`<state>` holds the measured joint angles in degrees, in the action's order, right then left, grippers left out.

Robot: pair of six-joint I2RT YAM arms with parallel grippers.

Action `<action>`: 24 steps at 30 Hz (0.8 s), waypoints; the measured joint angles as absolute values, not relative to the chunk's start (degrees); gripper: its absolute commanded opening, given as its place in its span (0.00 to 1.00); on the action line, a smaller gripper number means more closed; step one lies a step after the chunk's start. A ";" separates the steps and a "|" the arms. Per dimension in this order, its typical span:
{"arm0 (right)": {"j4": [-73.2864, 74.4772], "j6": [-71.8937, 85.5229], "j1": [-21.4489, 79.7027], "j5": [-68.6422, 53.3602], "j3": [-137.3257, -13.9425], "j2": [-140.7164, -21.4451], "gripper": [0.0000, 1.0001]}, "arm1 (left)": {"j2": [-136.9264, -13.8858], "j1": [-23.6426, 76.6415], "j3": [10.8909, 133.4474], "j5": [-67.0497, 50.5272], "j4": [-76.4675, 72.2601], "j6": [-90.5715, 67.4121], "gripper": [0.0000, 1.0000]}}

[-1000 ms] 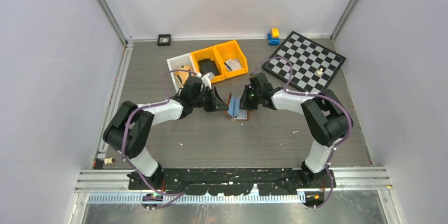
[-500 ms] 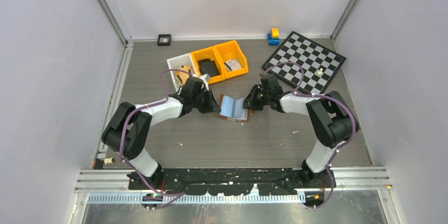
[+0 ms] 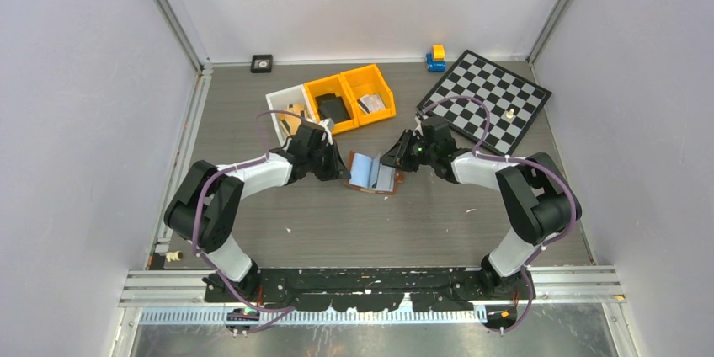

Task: Take the credit cards out of the card holder
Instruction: Remove the credit card from the card holder.

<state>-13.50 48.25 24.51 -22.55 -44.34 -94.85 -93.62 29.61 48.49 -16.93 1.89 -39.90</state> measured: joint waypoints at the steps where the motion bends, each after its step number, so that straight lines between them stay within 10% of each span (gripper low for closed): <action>1: -13.87 48.27 24.53 -22.94 -44.34 -94.85 0.24 | -93.62 29.61 48.49 -16.99 1.85 -39.92 0.00; 9: -15.62 48.69 24.64 -24.36 -44.29 -94.87 0.54 | -93.62 29.61 48.49 -17.85 1.43 -39.99 0.00; 16: -15.92 48.88 24.69 -24.36 -43.94 -94.85 0.62 | -93.62 29.61 48.49 -18.09 1.15 -40.01 0.00; 24: -16.14 49.21 25.80 -24.84 -43.94 -94.87 0.41 | -93.62 29.58 48.49 -18.22 0.99 -40.03 0.00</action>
